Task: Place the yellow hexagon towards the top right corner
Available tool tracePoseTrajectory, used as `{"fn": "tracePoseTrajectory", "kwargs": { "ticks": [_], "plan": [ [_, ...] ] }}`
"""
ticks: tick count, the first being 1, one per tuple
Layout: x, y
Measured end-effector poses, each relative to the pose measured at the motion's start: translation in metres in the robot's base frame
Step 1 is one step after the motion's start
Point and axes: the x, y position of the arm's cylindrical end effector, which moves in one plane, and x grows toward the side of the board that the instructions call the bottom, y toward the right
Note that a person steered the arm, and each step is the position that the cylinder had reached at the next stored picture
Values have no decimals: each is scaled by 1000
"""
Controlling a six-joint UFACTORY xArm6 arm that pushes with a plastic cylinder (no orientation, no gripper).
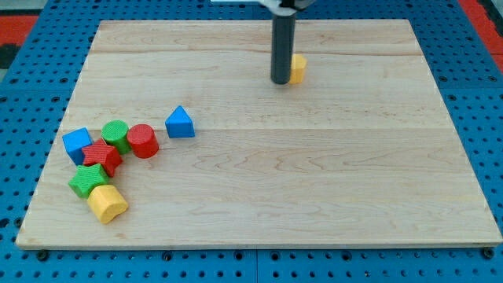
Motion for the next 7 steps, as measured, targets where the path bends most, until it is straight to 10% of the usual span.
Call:
{"fn": "tracePoseTrajectory", "kwargs": {
  "ticks": [1,5,7],
  "plan": [
    [60,-2],
    [-94,79],
    [-73,-7]
  ]
}}
